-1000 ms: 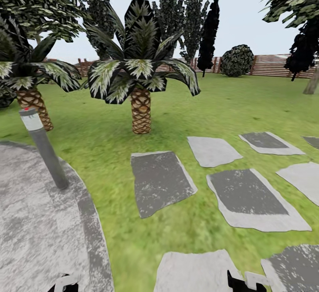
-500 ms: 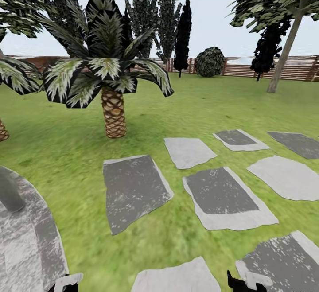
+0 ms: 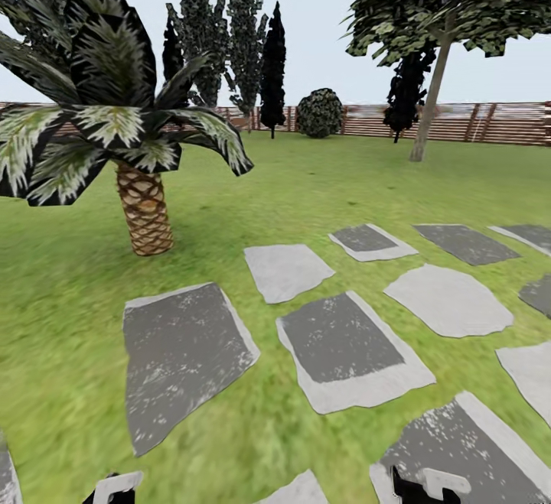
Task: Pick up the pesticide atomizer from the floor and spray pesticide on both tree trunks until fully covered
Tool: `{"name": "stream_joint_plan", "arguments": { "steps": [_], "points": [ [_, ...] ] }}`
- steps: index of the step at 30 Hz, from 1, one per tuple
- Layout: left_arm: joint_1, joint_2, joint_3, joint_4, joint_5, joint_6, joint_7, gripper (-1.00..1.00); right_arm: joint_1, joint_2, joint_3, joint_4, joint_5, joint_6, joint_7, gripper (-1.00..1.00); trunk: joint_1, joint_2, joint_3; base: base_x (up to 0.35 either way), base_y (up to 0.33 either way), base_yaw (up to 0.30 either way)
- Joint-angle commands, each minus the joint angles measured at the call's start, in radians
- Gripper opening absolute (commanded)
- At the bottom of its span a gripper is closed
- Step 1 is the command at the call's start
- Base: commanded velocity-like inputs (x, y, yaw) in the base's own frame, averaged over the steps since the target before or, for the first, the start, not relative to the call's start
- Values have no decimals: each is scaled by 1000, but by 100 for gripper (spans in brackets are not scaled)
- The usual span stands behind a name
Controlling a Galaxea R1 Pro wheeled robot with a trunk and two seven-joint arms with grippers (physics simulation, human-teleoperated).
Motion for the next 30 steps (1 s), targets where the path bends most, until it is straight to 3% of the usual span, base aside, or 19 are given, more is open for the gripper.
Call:
{"name": "stream_joint_plan", "arguments": {
  "steps": [1,17,30],
  "points": [
    [0,0,-1,0,7,-3,0,-100,-1,0,-1,2,5,-3,-3,100,0,0,-1,281,-165,-300],
    [0,2,-1,1,7,-3,0,-100,-1,0,-1,1,5,-3,-3,100,0,0,-1,281,-165,-290],
    [5,2,-1,0,7,-4,0,-100,-1,-3,-3,1,6,-5,-2,100,0,0,-1,281,-159,-29]
  ]
}}
